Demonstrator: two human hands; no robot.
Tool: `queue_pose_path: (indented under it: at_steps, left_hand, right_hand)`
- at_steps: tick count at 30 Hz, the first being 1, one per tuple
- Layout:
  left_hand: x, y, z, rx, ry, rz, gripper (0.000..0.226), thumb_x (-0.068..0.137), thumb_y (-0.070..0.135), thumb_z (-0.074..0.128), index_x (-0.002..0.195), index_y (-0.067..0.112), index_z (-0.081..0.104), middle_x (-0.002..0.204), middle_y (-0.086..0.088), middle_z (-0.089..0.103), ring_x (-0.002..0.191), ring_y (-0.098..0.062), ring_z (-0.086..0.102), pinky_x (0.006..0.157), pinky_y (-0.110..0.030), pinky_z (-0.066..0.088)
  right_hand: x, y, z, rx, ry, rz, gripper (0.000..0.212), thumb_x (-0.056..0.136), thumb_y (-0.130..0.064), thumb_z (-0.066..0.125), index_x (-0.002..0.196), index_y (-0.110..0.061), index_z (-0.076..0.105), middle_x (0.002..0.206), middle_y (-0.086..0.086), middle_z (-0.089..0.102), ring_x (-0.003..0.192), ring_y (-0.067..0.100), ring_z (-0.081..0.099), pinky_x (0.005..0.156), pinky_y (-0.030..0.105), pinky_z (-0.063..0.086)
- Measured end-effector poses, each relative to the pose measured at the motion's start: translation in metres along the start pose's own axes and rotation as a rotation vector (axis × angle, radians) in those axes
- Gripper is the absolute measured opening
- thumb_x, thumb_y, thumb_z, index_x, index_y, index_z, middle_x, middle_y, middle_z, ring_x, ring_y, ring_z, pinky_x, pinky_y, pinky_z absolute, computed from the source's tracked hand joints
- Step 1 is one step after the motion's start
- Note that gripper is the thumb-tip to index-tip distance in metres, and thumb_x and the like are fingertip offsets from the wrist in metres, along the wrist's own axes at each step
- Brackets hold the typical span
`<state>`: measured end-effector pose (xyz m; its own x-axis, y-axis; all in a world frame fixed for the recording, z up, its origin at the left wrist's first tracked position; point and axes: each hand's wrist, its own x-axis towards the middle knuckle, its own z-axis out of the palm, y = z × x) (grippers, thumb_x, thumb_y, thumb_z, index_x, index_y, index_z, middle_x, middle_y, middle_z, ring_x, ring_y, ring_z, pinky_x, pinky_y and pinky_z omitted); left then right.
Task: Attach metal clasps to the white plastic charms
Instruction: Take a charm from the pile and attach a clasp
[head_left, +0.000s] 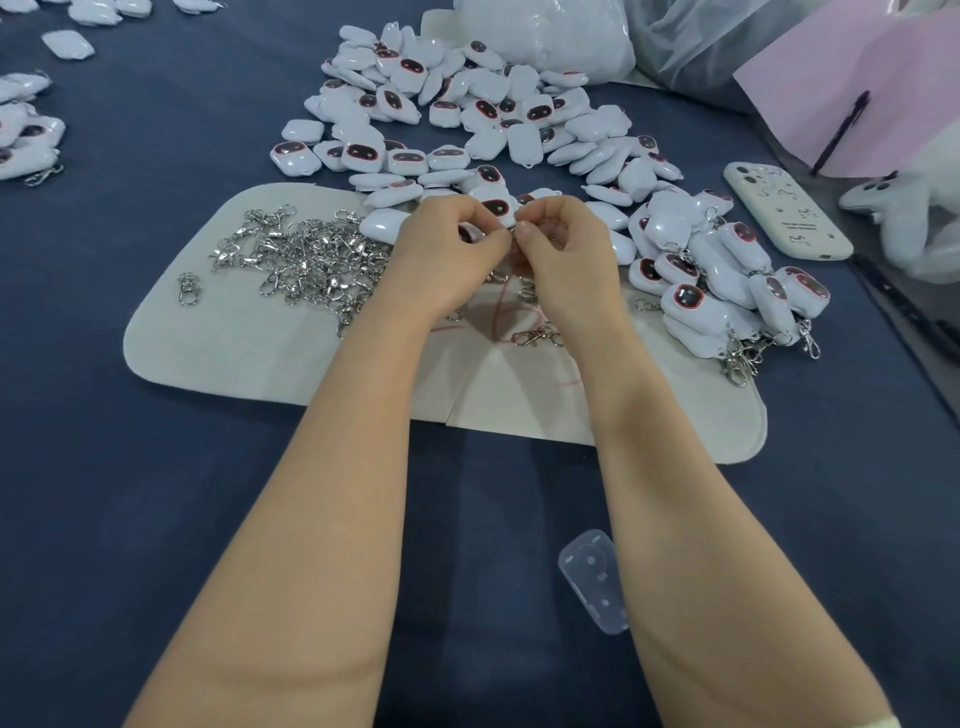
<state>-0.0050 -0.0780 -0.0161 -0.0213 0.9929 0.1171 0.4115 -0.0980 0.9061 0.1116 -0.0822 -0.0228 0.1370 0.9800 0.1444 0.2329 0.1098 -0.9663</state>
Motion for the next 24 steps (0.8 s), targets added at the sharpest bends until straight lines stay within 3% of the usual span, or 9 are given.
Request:
queue_pose_path:
  at_steps: [6,8,11,15,18,20,24]
  left_hand:
    - [0.0002,-0.0004,0.0012,0.094,0.014,0.013,0.005,0.088,0.02,0.06,0.086,0.02,0.064,0.086,-0.003,0.064,0.078,-0.017,0.059,0.076,-0.028,0.05]
    - [0.0,0.0004,0.0019,0.085,0.003,0.009,0.007,0.088,0.021,0.06,0.091,0.02,0.066,0.087,0.001,0.063,0.076,-0.013,0.058,0.072,-0.024,0.047]
    - [-0.0015,0.0012,0.0047,0.034,-0.035,0.015,0.014,0.089,0.028,0.061,0.098,0.019,0.068,0.077,0.007,0.061,0.068,-0.007,0.055,0.072,-0.023,0.048]
    - [-0.0012,0.0019,0.0068,0.086,-0.019,0.067,0.015,0.093,0.021,0.057,0.098,0.015,0.069,0.081,0.003,0.062,0.07,-0.009,0.052,0.07,-0.021,0.042]
    - [0.001,-0.0001,0.0066,0.12,0.037,0.078,0.017,0.093,0.02,0.056,0.098,0.012,0.07,0.084,0.004,0.061,0.075,-0.01,0.051,0.07,-0.018,0.038]
    - [0.0019,-0.0025,0.007,0.14,0.091,0.065,0.017,0.092,0.023,0.058,0.097,0.012,0.07,0.084,0.005,0.06,0.068,-0.007,0.049,0.063,-0.013,0.033]
    - [0.0033,-0.0049,0.0078,0.142,0.167,0.042,0.017,0.09,0.026,0.061,0.092,0.011,0.07,0.081,0.002,0.06,0.071,-0.011,0.05,0.06,-0.013,0.031]
  right_hand:
    - [0.0015,0.0002,0.0012,0.062,0.014,0.007,0.012,0.093,0.0,0.05,0.092,-0.011,0.055,0.077,0.002,0.061,0.055,0.0,0.058,0.059,0.016,0.048]
    - [0.0032,0.0011,0.0005,0.095,0.024,0.017,0.012,0.092,-0.001,0.051,0.091,-0.012,0.056,0.078,0.002,0.061,0.056,0.001,0.059,0.06,0.019,0.05]
    - [0.0044,0.0026,0.0,0.199,0.018,0.049,0.014,0.092,0.0,0.051,0.089,-0.012,0.057,0.078,0.004,0.062,0.067,0.014,0.061,0.07,0.033,0.053]
    - [0.0053,0.0018,-0.0016,0.302,0.027,0.06,0.018,0.091,0.002,0.052,0.084,-0.014,0.058,0.073,0.001,0.061,0.062,0.011,0.059,0.058,0.022,0.049]
    - [0.0058,0.0022,-0.0016,0.214,0.036,0.023,0.017,0.091,0.002,0.052,0.086,-0.014,0.057,0.075,0.003,0.06,0.053,0.003,0.056,0.056,0.017,0.046]
    - [0.0052,0.0042,0.0009,0.094,0.033,-0.011,0.018,0.091,0.0,0.052,0.085,-0.016,0.055,0.079,0.003,0.06,0.052,0.001,0.056,0.057,0.018,0.046]
    - [0.0041,0.0068,0.0065,-0.046,0.032,-0.078,0.02,0.091,-0.003,0.053,0.083,-0.022,0.054,0.084,-0.002,0.061,0.069,0.009,0.061,0.07,0.027,0.051]
